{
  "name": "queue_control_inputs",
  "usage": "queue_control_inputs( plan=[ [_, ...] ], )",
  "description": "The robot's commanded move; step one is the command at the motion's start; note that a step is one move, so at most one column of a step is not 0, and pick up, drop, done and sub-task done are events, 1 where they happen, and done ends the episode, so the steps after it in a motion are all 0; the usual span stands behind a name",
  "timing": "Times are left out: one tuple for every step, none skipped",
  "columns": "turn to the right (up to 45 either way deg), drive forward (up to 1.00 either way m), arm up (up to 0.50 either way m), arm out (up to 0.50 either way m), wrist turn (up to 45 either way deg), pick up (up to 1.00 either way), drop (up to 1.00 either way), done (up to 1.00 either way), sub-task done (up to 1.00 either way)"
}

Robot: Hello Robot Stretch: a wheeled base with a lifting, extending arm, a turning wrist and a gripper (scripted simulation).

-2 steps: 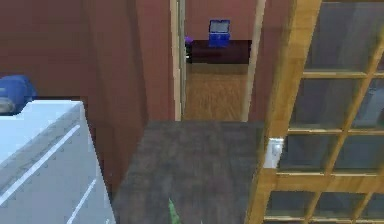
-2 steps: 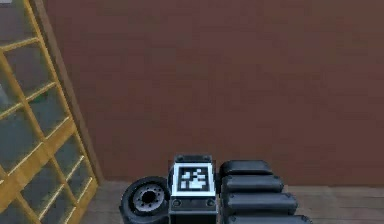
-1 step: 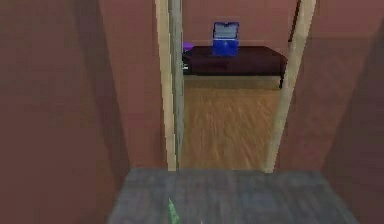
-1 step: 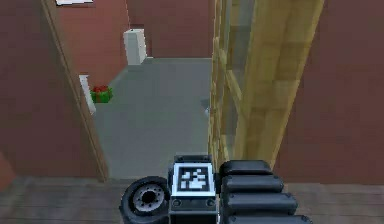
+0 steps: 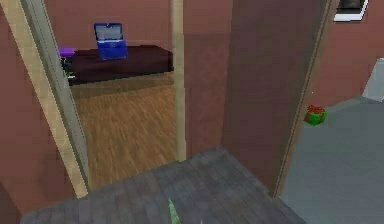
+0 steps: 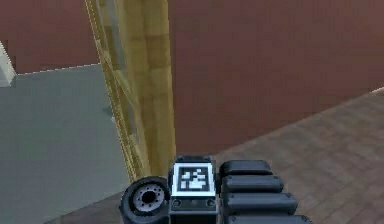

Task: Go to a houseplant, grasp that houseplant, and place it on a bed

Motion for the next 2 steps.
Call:
queue_control_inputs(
  plan=[
    [0.0,0.05,0.00,0.00,0.0,0.00,0.00,0.00,0.00],
    [45.0,0.00,0.00,0.00,0.0,0.00,0.00,0.00,0.00]
  ],
)
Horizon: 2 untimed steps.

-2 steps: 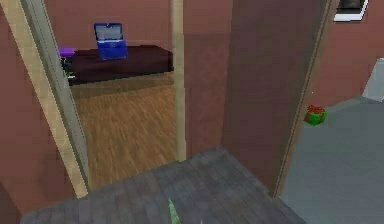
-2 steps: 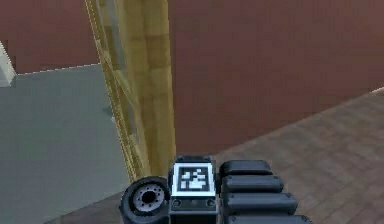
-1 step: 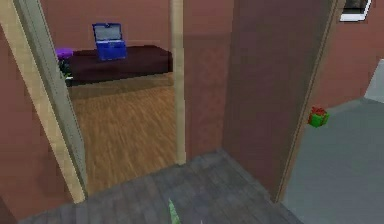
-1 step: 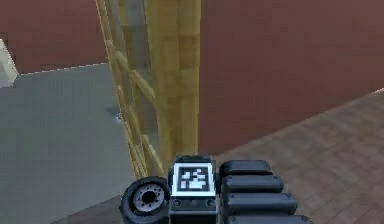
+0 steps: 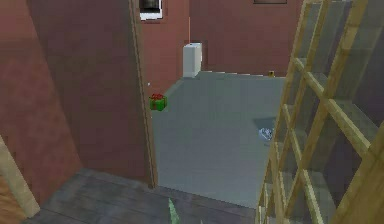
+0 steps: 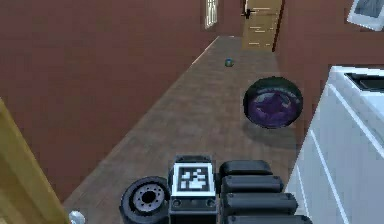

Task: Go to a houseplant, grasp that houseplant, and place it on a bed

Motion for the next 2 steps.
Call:
queue_control_inputs(
  plan=[
    [3.0,0.00,0.00,0.00,0.0,0.00,0.00,0.00,0.00],
    [0.0,0.40,0.00,0.00,0.0,0.00,0.00,0.00,0.00]
  ],
)
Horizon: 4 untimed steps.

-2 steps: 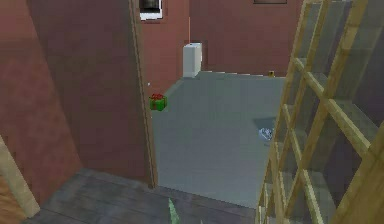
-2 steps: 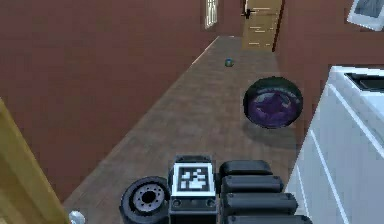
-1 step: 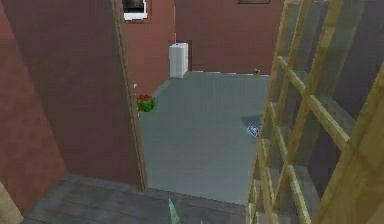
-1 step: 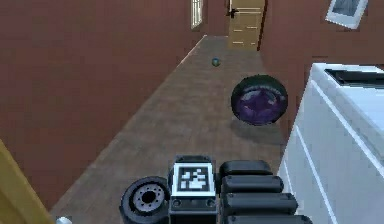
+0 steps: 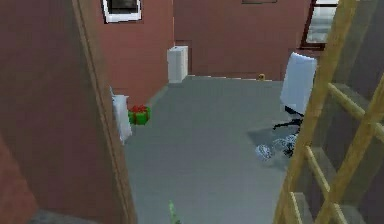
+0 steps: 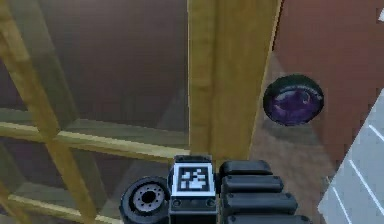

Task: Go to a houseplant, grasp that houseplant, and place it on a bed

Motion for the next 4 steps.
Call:
queue_control_inputs(
  plan=[
    [6.0,0.00,0.00,0.00,0.0,0.00,0.00,0.00,0.00],
    [0.0,0.95,0.00,0.00,0.0,0.00,0.00,0.00,0.00],
    [9.0,0.00,0.00,0.00,0.0,0.00,0.00,0.00,0.00],
    [0.0,1.00,0.00,0.00,0.0,0.00,0.00,0.00,0.00]
  ],
)
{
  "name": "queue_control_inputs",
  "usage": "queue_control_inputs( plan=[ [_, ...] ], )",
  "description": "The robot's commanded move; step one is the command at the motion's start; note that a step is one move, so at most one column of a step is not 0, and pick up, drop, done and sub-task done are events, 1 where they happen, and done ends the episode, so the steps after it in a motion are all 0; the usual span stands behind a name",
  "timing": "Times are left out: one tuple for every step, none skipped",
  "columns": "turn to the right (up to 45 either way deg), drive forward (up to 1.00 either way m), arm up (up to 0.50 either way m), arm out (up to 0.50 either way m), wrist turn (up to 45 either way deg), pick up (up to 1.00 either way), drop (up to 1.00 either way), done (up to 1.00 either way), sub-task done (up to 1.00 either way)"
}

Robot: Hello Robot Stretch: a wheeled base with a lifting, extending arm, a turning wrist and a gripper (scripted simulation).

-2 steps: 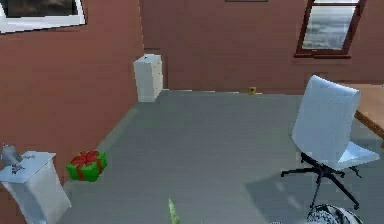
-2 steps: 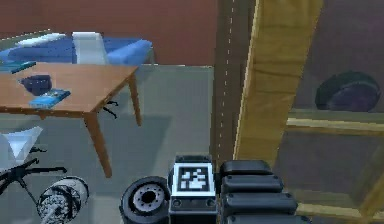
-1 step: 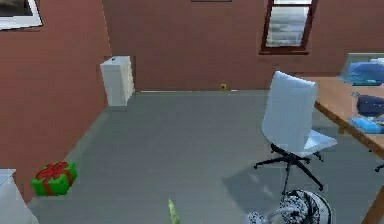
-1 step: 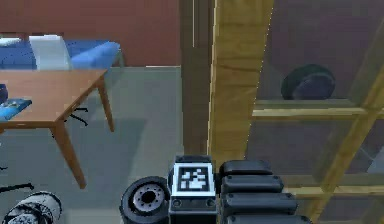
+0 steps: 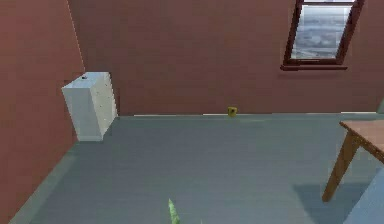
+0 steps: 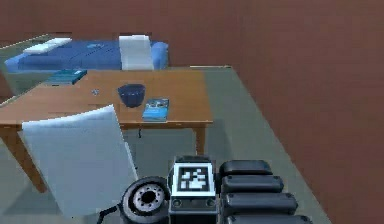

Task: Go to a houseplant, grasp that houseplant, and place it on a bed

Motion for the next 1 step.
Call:
queue_control_inputs(
  plan=[
    [3.0,0.00,0.00,0.00,0.0,0.00,0.00,0.00,0.00]
  ],
)
